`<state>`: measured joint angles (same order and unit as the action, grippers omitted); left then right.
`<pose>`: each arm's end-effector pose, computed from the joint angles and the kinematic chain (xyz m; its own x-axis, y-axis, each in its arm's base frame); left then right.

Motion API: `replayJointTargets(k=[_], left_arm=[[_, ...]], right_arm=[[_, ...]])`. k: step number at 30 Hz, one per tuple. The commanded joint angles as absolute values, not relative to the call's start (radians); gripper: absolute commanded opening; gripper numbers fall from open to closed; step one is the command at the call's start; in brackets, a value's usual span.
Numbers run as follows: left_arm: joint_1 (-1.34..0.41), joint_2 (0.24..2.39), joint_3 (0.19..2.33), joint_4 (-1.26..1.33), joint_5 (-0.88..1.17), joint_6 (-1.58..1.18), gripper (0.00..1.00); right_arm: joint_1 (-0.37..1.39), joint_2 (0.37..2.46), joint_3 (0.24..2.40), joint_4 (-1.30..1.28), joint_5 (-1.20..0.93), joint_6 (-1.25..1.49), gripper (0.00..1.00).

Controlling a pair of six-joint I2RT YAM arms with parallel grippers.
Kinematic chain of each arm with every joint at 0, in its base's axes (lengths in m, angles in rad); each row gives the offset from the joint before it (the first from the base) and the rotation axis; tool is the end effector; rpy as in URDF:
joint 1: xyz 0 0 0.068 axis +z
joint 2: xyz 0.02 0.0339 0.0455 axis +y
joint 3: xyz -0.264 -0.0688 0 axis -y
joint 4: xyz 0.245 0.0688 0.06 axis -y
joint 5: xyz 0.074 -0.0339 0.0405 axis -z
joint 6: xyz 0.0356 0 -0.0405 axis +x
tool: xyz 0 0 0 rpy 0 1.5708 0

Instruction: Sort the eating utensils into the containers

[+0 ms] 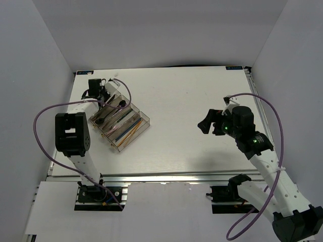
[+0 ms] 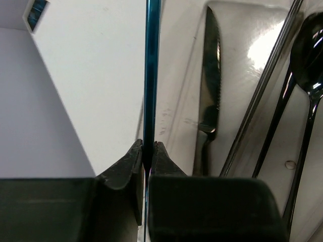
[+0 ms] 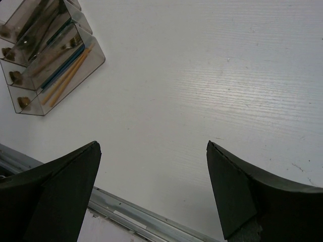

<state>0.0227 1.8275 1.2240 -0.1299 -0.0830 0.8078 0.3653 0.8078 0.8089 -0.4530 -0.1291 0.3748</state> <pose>0.4040 0.0121 0.2059 -0.5234 0.7086 -0.4733 0.4255 0.6985 0.5753 0.1672 0.0689 0.3169 -0.5488 0.1788 -0.8166 -0.2810 0.8806 0.3817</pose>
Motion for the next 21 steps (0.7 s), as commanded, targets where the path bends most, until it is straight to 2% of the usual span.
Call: replayJointTargets(k=[1,4,7,10,13,21], left_arm=[[0.034,1.838,1.253,-0.092,-0.041,0.788,0.0],[0.04,1.842,1.255,-0.077,-0.046,0.781,0.1],[0.046,1.839,1.255,-0.058,-0.051,0.755,0.31],[0.049,1.825,1.249,-0.048,-0.043,0.741,0.45],[0.049,1.804,1.239,-0.037,-0.04,0.726,0.54],[0.049,1.717,1.224,-0.008,-0.055,0.625,0.6]], right_arm=[[0.373,0.83,0.848,-0.431,-0.103,0.348,0.89],[0.374,0.834,0.859,-0.437,-0.106,0.347,0.89],[0.373,0.831,0.865,-0.442,-0.103,0.345,0.89],[0.376,0.831,0.873,-0.446,-0.097,0.345,0.89],[0.377,0.833,0.879,-0.451,-0.098,0.344,0.89],[0.379,0.833,0.882,-0.446,-0.094,0.344,0.89]])
